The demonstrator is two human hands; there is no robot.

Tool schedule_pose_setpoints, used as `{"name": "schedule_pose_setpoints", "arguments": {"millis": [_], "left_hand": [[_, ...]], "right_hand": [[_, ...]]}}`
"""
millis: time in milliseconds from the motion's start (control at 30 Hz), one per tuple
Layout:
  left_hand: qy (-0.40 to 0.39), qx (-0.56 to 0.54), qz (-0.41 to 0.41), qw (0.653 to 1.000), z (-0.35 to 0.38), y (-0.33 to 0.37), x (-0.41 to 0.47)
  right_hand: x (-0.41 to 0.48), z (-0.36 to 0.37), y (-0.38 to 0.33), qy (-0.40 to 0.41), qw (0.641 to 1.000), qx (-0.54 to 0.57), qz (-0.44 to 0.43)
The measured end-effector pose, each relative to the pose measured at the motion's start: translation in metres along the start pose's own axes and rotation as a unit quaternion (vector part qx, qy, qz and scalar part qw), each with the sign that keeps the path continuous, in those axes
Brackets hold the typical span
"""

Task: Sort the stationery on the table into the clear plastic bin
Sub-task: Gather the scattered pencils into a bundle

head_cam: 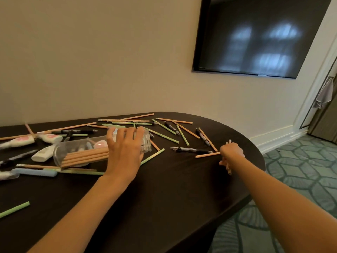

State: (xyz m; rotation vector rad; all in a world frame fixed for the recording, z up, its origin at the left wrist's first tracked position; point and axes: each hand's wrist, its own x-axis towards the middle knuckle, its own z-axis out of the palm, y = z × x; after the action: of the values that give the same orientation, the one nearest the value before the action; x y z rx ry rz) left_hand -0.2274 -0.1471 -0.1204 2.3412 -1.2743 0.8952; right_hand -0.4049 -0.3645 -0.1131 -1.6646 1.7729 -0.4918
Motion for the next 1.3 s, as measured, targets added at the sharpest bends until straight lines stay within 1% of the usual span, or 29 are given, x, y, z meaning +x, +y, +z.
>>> {"name": "schedule_pose_setpoints", "arguments": {"millis": [133, 167, 267, 300, 433, 533, 600, 667, 733, 900, 967, 1033, 1100, 1167, 1300], "left_hand": [[0.009, 0.003, 0.007, 1.0, 0.004, 0.015, 0.014], [0.0, -0.003, 0.01, 1.0, 0.006, 0.02, 0.017], [-0.009, 0.0, 0.019, 1.0, 0.011, 0.037, 0.025], [-0.001, -0.004, 0.02, 1.0, 0.012, 0.043, 0.028], [0.003, -0.047, 0.027, 0.999, 0.018, 0.065, 0.039], [0.0, -0.056, 0.018, 0.998, 0.028, 0.076, 0.047], [-0.002, -0.059, 0.022, 0.998, 0.034, 0.084, 0.053], [-0.006, -0.056, 0.028, 0.998, 0.038, 0.09, 0.059], [0.0, -0.063, 0.03, 0.998, 0.041, 0.095, 0.064], [0.006, -0.07, 0.021, 0.997, 0.052, 0.096, 0.072], [0.011, -0.06, 0.026, 0.998, 0.055, 0.093, 0.072], [0.019, -0.047, 0.027, 0.998, 0.056, 0.089, 0.074], [0.016, -0.034, 0.031, 0.999, 0.059, 0.086, 0.074], [0.018, -0.03, 0.03, 0.999, 0.062, 0.085, 0.075], [0.016, -0.016, 0.035, 0.999, 0.067, 0.085, 0.075]], "right_hand": [[0.016, 0.002, 0.004, -0.011, 0.998, -0.052, -0.021], [0.019, 0.003, 0.003, -0.015, 0.998, -0.059, -0.027], [0.03, 0.004, 0.001, -0.025, 0.997, -0.063, -0.031], [0.033, 0.003, 0.001, -0.024, 0.997, -0.06, -0.031], [0.045, -0.002, 0.001, -0.029, 0.996, -0.074, -0.041], [0.056, -0.006, -0.004, -0.07, 0.994, -0.083, -0.018], [0.065, -0.009, -0.011, -0.104, 0.992, -0.065, 0.016], [0.075, -0.012, -0.019, -0.118, 0.991, -0.052, 0.022], [0.083, -0.015, -0.026, -0.118, 0.993, -0.03, 0.003], [0.102, -0.008, -0.046, -0.104, 0.991, 0.023, -0.079], [0.109, -0.001, -0.051, -0.092, 0.988, 0.01, -0.125], [0.113, 0.005, -0.054, -0.095, 0.982, -0.032, -0.159], [0.115, 0.011, -0.055, -0.115, 0.979, -0.073, -0.152], [0.116, 0.015, -0.053, -0.118, 0.976, -0.107, -0.146], [0.117, 0.019, -0.05, -0.105, 0.978, -0.106, -0.147]]}}
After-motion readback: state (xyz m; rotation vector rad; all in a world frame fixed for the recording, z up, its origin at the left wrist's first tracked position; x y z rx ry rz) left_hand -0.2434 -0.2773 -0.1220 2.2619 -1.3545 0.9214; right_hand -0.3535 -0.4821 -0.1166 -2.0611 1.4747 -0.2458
